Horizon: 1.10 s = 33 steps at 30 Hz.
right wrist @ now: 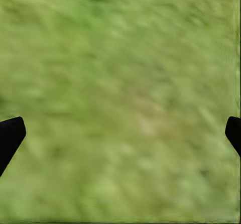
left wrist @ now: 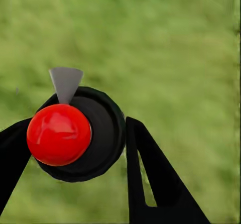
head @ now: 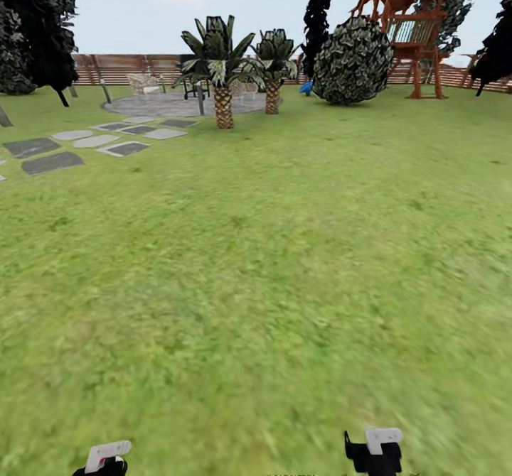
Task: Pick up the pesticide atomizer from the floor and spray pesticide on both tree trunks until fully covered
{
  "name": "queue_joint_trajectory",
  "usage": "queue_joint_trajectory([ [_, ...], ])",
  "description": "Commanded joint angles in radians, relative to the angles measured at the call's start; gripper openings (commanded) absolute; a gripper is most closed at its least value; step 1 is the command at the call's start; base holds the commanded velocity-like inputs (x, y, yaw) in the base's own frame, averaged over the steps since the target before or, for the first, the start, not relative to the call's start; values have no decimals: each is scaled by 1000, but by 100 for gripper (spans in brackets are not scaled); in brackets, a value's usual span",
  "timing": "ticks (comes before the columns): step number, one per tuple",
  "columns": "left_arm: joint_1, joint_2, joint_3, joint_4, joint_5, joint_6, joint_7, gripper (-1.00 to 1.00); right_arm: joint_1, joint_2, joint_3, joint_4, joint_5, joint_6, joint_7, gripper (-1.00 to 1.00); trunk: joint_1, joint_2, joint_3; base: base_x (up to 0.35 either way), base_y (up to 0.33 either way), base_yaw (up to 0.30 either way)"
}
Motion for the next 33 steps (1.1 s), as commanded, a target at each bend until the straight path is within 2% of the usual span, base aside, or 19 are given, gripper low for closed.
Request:
queue_joint_trajectory([
  [1,-1,0,7,1,10,-1,-10,-100,-1,0,-5,2,11,-3,-5,100,0,0,-1,0,-271,-280],
  [16,-1,2,8,4,10,-1,-10,-100,-1,0,-5,2,11,-3,-5,100,0,0,-10,25,-255,-280],
  [33,0,3,8,1,13,-1,-10,-100,-1,0,-5,2,11,-3,-5,100,0,0,-20,25,-14,-280],
])
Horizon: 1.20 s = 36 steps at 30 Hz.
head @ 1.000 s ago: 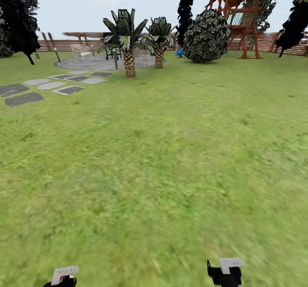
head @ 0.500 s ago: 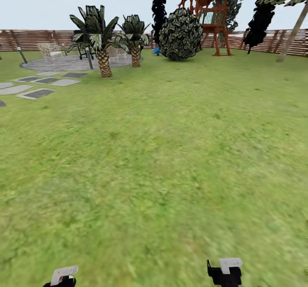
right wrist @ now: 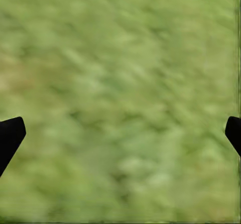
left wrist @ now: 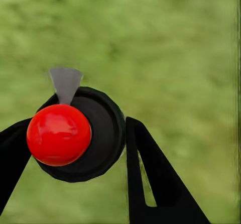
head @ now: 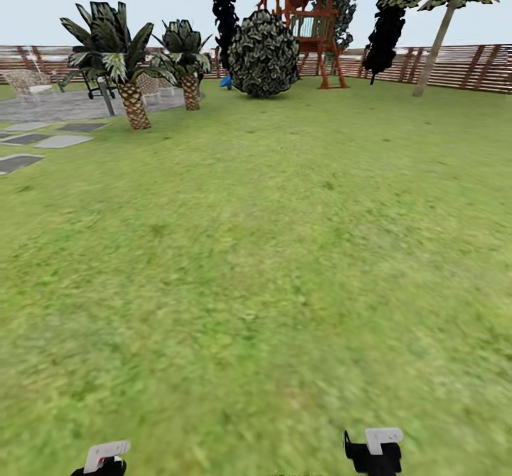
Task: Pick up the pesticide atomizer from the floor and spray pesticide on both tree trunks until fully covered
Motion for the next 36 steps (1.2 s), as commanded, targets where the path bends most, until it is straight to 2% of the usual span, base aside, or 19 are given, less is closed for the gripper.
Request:
queue_joint_trajectory([
  [1,0,0,7,1,9,-1,-10,-100,-1,0,-5,2,11,-3,-6,100,0,0,-1,0,0,-280],
  [36,0,0,7,-2,9,-1,-11,-100,-1,0,-5,2,11,-3,-6,100,0,0,-21,0,0,-280],
])
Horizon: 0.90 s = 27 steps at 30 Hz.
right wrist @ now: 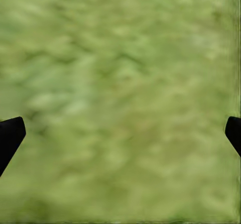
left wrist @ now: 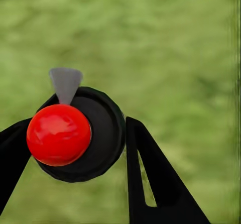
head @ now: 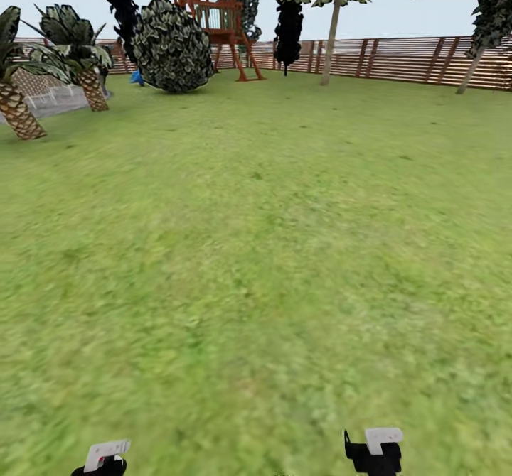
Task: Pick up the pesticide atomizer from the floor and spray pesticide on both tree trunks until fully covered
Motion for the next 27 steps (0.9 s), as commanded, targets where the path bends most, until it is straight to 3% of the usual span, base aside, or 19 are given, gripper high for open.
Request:
queue_joint_trajectory([
  [1,0,0,7,0,9,-1,-10,-100,-1,0,-5,2,11,-3,-6,100,0,0,-1,0,0,-280],
  [6,0,-1,5,0,9,-1,-10,-100,-1,0,-5,3,11,-3,-6,100,0,0,-4,177,0,-280],
  [27,0,2,8,4,9,0,-8,-100,-1,1,-5,3,11,-3,-5,100,0,0,-16,335,56,-280],
])
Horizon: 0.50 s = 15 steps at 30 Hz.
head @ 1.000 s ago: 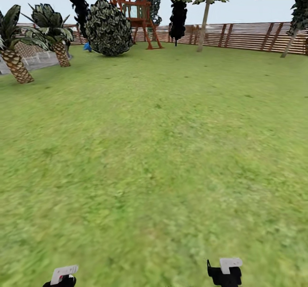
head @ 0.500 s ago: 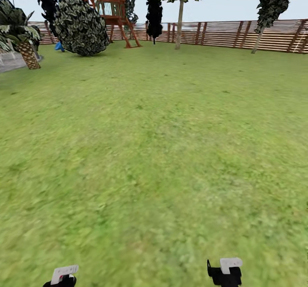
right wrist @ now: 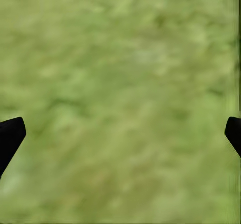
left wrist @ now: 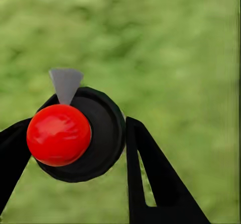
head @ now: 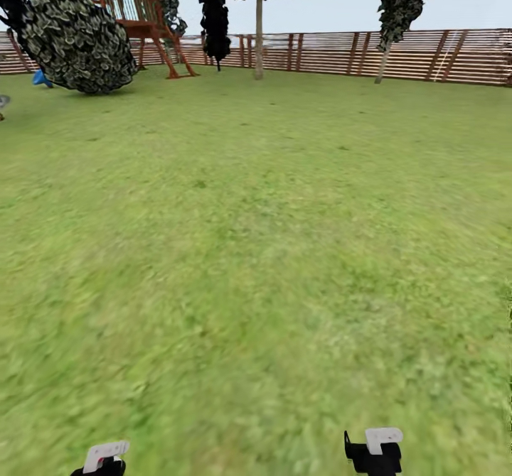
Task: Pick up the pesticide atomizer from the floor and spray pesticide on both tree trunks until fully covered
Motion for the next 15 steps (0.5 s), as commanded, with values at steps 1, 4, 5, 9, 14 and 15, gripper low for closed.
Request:
queue_joint_trajectory([
  [1,0,0,7,1,9,-1,-10,-100,-1,0,-5,2,11,-3,-6,100,0,0,-1,337,104,-281],
  [4,0,0,7,2,9,-1,-9,-100,-1,1,-5,2,11,-3,-6,100,0,0,-2,338,104,-281],
  [5,0,0,7,2,9,-1,-9,-100,-1,1,-5,2,11,-3,-6,100,0,0,-2,338,105,-278],
  [9,0,0,7,2,9,-1,-8,-100,-1,1,-4,2,12,-3,-4,100,0,0,2,338,105,-206],
  [14,0,0,7,2,9,-1,-7,-100,-1,-1,-3,2,15,-3,0,100,0,0,3,338,106,-25],
  [15,0,0,7,2,9,-1,-7,-100,-1,-1,-3,2,15,-3,0,100,0,0,3,338,107,-2],
])
